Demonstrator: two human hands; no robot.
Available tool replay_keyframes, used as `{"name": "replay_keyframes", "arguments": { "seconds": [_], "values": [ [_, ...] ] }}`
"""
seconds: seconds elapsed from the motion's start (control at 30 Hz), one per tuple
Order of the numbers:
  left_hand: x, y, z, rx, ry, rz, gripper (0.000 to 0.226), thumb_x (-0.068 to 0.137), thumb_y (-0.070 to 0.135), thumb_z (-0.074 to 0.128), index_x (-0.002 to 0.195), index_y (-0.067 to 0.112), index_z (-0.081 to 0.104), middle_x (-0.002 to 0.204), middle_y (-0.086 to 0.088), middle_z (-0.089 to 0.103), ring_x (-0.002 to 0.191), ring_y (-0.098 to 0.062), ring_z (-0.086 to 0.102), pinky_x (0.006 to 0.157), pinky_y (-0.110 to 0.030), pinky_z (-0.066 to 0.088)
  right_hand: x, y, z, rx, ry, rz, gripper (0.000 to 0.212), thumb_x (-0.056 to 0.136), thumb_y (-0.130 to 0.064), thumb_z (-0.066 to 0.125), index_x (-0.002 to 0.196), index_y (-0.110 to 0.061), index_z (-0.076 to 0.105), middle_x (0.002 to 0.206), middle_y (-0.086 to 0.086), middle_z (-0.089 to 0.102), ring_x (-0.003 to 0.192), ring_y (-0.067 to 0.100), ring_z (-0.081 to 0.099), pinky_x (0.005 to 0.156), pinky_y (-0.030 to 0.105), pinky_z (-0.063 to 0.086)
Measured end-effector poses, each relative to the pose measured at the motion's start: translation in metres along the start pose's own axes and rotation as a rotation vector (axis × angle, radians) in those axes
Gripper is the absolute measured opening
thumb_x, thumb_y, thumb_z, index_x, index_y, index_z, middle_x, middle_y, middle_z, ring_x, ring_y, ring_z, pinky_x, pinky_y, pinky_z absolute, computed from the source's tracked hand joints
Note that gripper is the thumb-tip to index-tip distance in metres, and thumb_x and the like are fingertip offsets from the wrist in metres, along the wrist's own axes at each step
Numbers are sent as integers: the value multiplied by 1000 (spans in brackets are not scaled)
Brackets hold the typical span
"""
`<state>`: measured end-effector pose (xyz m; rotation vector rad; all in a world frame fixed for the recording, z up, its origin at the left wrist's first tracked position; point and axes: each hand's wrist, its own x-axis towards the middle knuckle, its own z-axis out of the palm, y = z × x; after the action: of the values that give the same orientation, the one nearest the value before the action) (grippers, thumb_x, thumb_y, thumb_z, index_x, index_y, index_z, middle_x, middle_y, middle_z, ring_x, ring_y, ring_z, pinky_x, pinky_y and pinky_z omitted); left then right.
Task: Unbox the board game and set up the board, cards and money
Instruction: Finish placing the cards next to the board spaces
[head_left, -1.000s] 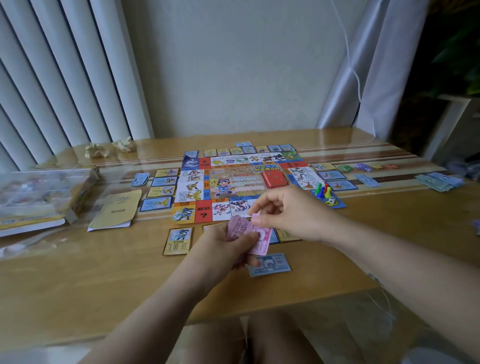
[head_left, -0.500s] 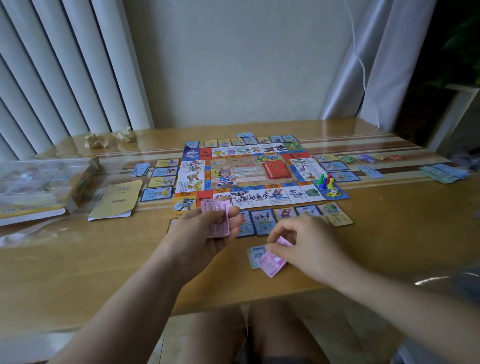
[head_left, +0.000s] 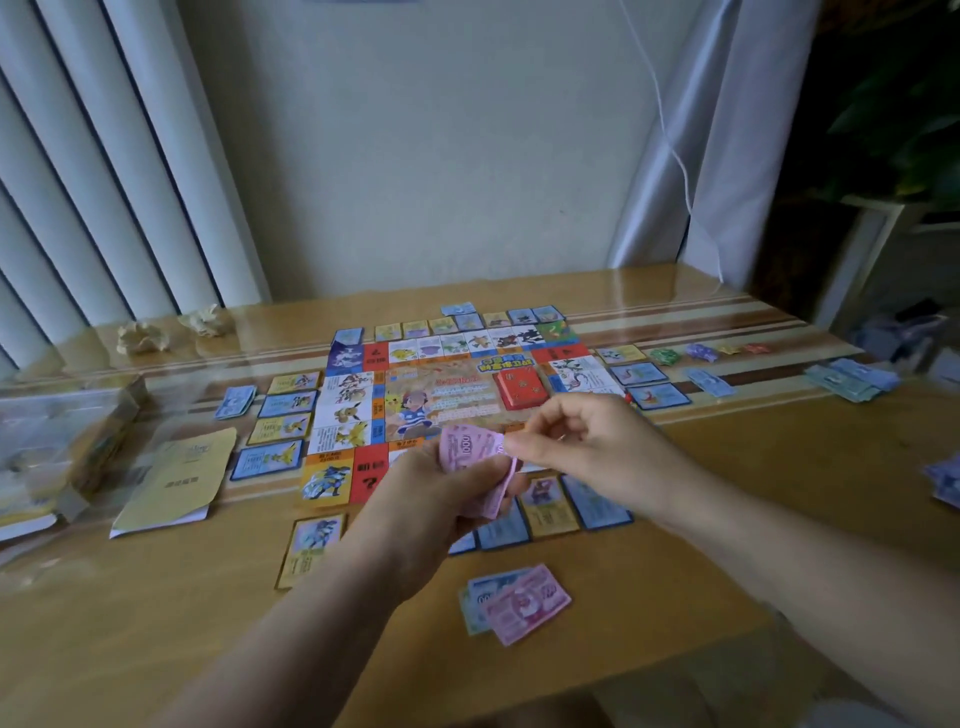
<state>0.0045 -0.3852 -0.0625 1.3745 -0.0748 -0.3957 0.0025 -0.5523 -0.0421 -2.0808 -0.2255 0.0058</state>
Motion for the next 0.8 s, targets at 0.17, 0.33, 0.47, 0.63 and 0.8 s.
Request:
{"name": "replay_keyframes", "arguments": {
  "seconds": [0.17, 0.33, 0.47, 0.63, 0.8],
  "values": [
    [31, 27, 28, 237, -55, 77, 14, 91, 11, 59, 105, 9, 61, 71, 1, 71, 65, -5, 68, 56, -16, 50, 29, 2, -32, -27, -5, 108, 22, 78, -38, 74, 74, -16, 69, 67, -1, 64, 63, 9, 56, 68, 29, 45],
    [71, 42, 51, 314, -62, 98, 8, 93, 11, 57, 100, 7, 59, 72, -2, 66, 48, 1, 59, 48, -13, 45, 56, 22, -69, 68, 51, 152, 15, 80, -27, 72, 71, -17, 68, 50, -12, 56, 51, 3, 48, 57, 21, 40],
    [108, 45, 65, 183, -30, 23, 7, 93, 11, 57, 99, 8, 59, 60, 1, 65, 53, -6, 60, 60, -22, 50, 77, 49, -106, 281, 240, 177, 11, 85, -3, 65, 80, -11, 60, 64, -3, 60, 58, 10, 50, 58, 22, 43],
    [136, 49, 78, -66, -48, -78, 10, 93, 7, 55, 102, 8, 59, 69, -4, 63, 52, -6, 60, 50, -17, 47, 93, 105, -153, 336, 612, 292, 33, 88, 16, 45, 83, -17, 43, 81, 11, 60, 53, 18, 60, 48, 21, 51],
    [149, 45, 90, -218, -114, -215, 12, 97, 12, 48, 102, 5, 56, 58, -4, 61, 58, -10, 51, 47, -16, 43, 97, 156, -162, -63, 632, 375, 29, 91, 3, 45, 74, -21, 48, 84, 8, 60, 54, 21, 64, 51, 30, 51]
  ]
}}
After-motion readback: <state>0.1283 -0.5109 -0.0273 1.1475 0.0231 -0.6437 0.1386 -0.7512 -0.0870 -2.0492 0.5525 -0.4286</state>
